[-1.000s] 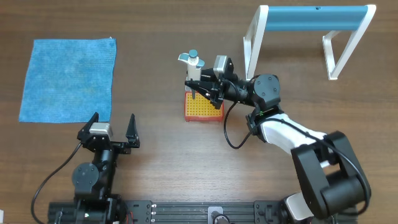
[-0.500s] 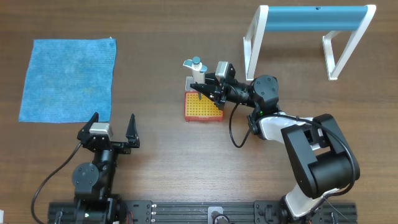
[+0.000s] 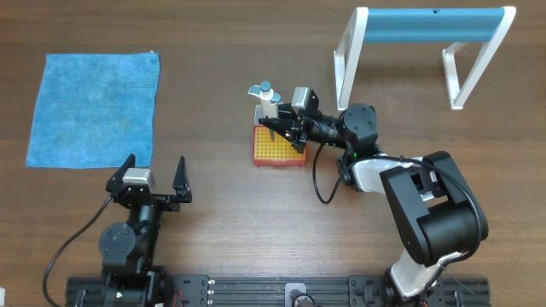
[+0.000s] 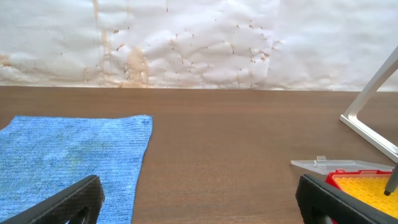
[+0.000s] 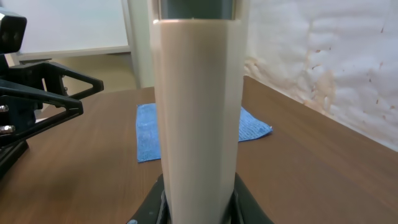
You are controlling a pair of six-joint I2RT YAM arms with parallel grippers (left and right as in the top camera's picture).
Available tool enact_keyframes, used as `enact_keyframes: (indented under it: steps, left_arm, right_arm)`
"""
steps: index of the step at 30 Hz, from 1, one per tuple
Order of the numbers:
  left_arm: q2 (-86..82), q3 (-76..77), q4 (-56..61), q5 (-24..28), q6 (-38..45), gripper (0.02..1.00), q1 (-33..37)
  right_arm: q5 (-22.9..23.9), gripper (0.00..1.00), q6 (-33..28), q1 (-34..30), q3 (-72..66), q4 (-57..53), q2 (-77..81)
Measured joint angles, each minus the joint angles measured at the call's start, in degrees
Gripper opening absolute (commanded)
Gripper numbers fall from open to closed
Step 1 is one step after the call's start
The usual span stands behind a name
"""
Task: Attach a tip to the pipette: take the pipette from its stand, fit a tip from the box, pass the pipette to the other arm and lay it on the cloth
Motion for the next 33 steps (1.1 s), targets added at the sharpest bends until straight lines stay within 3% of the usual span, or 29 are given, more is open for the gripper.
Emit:
enact_keyframes:
  steps: [33]
  left_arm:
    - [0.0,0.0,0.0,0.0,0.0,0.996,0.0]
  right_arm:
    - [0.0,0.077,-1.07,0.0,-0.02,1.44,1.66]
